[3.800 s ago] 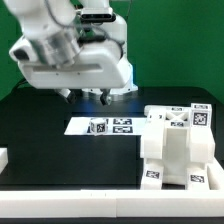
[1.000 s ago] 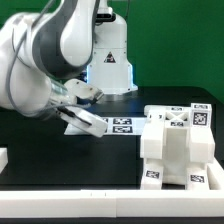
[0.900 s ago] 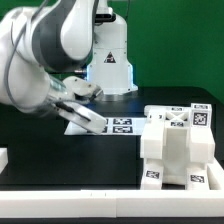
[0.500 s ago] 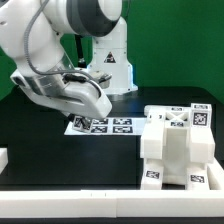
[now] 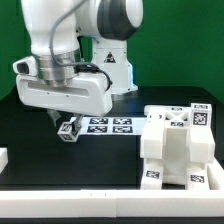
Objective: Assemble chair
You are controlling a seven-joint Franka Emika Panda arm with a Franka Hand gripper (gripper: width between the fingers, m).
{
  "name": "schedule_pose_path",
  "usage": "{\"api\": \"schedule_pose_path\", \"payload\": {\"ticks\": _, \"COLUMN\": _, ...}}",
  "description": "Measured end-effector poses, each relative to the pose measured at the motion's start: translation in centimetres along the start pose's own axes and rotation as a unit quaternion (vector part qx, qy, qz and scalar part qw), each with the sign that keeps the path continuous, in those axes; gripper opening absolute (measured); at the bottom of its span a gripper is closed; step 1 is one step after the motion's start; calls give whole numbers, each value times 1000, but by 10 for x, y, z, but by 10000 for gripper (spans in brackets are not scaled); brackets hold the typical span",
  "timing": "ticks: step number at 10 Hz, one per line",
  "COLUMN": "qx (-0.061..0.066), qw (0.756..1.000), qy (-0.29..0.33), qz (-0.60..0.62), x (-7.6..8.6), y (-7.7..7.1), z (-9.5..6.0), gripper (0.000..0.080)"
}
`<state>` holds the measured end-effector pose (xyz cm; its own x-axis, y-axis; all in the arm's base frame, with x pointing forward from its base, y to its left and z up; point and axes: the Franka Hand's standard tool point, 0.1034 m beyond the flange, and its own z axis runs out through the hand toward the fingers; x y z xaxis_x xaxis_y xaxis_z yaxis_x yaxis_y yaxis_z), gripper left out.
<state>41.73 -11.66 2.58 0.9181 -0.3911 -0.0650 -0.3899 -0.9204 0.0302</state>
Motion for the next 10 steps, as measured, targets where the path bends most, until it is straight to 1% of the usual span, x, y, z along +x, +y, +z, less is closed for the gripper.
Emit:
{"api": "schedule_pose_path", "payload": {"ticks": 1, "qx": -23, "qw": 998, "qy": 52, "qz": -27, "x": 0, "y": 2, "z": 3, "gripper": 290}}
{"api": "schedule_pose_path", "payload": {"ticks": 2, "qx": -41, "qw": 994, "qy": 94, "qz": -44, "x": -4, "y": 1, "z": 6, "gripper": 290}}
{"api": "schedule_pose_path", "payload": {"ticks": 3, "qx": -54, "qw": 990, "qy": 122, "qz": -55, "x": -8, "y": 0, "z": 8, "gripper": 290}}
{"api": "schedule_pose_path", "payload": {"ticks": 4, "qx": -71, "qw": 982, "qy": 167, "qz": -59, "x": -7, "y": 7, "z": 6, "gripper": 290}}
{"api": "schedule_pose_path", "payload": {"ticks": 5, "qx": -73, "qw": 981, "qy": 172, "qz": -58, "x": -8, "y": 10, "z": 8, "gripper": 290}}
{"api": "schedule_pose_path", "payload": {"ticks": 6, "qx": -71, "qw": 982, "qy": 167, "qz": -58, "x": -8, "y": 8, "z": 9, "gripper": 293}}
{"api": "schedule_pose_path", "payload": {"ticks": 7, "qx": -71, "qw": 982, "qy": 167, "qz": -58, "x": -8, "y": 8, "z": 9, "gripper": 293}}
{"api": "schedule_pose_path", "payload": {"ticks": 8, "qx": -70, "qw": 982, "qy": 165, "qz": -58, "x": -9, "y": 8, "z": 9, "gripper": 519}}
{"api": "schedule_pose_path", "payload": {"ticks": 9, "qx": -51, "qw": 990, "qy": 125, "qz": -51, "x": -14, "y": 2, "z": 13, "gripper": 519}}
{"api": "schedule_pose_path", "payload": {"ticks": 10, "qx": -24, "qw": 996, "qy": 80, "qz": -40, "x": -14, "y": -7, "z": 8, "gripper": 622}}
